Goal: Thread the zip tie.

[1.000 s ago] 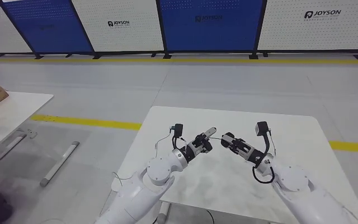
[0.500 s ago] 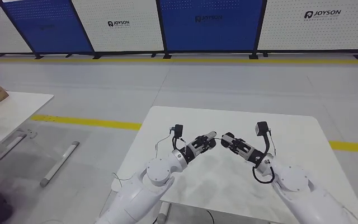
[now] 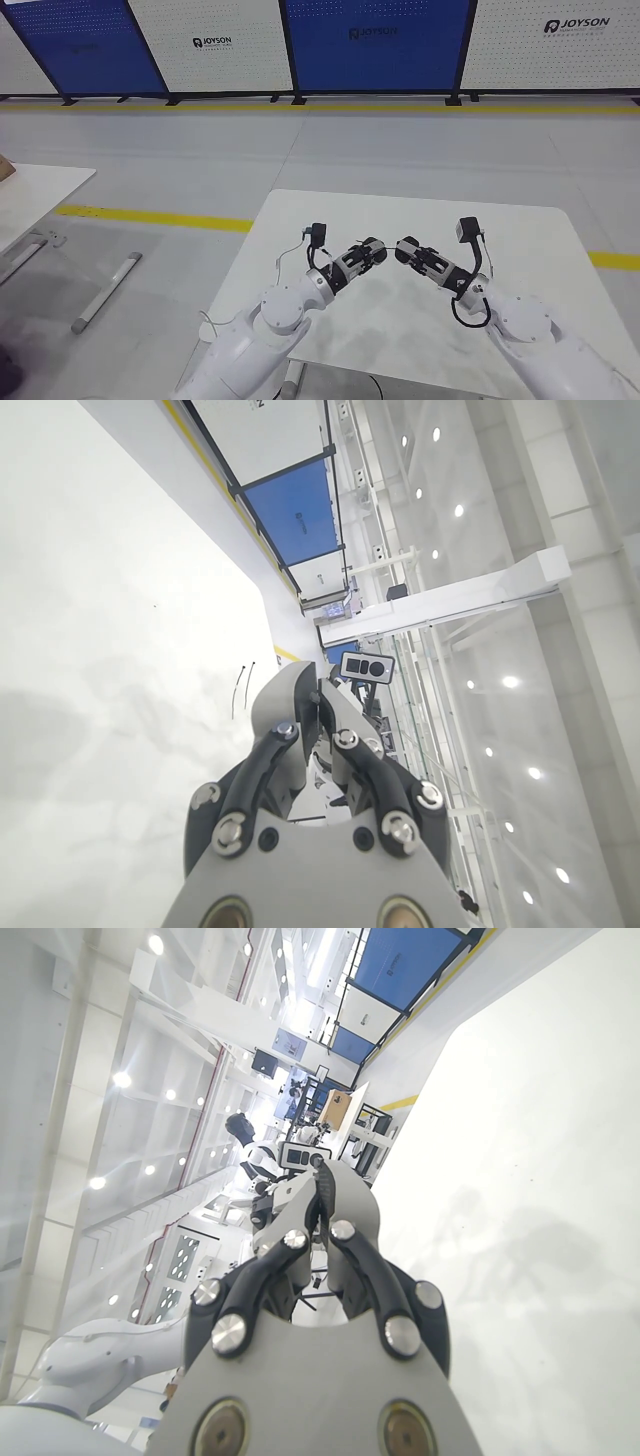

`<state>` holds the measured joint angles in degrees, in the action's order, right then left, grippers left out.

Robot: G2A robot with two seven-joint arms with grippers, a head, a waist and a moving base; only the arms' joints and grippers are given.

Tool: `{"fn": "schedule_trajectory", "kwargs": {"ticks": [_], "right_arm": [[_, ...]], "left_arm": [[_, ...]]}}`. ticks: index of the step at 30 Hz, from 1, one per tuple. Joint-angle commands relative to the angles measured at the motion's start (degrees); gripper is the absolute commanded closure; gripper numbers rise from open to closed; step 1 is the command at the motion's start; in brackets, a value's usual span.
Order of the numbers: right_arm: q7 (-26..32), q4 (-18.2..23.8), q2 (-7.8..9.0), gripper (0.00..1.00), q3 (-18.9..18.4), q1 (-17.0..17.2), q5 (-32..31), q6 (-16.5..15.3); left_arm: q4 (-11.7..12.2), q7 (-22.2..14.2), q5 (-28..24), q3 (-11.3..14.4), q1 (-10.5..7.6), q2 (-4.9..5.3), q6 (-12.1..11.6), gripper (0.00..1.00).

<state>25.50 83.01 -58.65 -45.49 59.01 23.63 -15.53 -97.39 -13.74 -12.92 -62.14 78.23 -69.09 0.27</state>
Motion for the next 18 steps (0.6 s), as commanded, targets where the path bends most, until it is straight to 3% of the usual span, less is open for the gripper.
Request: {"fn": "schedule_trajectory", "kwargs": {"ticks": [1, 10, 11, 12, 13, 18], "right_arm": [[0.0, 0.0, 0.0, 1.0, 0.0, 0.0, 0.0, 0.0], [0.0, 0.0, 0.0, 1.0, 0.0, 0.0, 0.0, 0.0], [0.0, 0.0, 0.0, 1.0, 0.0, 0.0, 0.0, 0.0], [0.0, 0.0, 0.0, 1.0, 0.0, 0.0, 0.0, 0.0], [0.0, 0.0, 0.0, 1.0, 0.0, 0.0, 0.0, 0.0], [0.0, 0.0, 0.0, 1.0, 0.0, 0.0, 0.0, 0.0]], "left_arm": [[-0.11, 0.27, 0.34, -0.05, 0.17, 0.01, -0.29, 1.0], [-0.42, -0.36, 1.62, 0.23, 0.58, 0.05, -0.74, 1.0], [-0.47, -0.68, 1.87, 0.28, 0.61, 0.08, -0.68, 0.78], [-0.47, -0.68, 1.87, 0.28, 0.61, 0.08, -0.68, 0.09], [-0.47, -0.68, 1.87, 0.28, 0.61, 0.08, -0.68, 0.0], [-0.47, -0.68, 1.87, 0.28, 0.61, 0.08, -0.68, 0.0]]}}
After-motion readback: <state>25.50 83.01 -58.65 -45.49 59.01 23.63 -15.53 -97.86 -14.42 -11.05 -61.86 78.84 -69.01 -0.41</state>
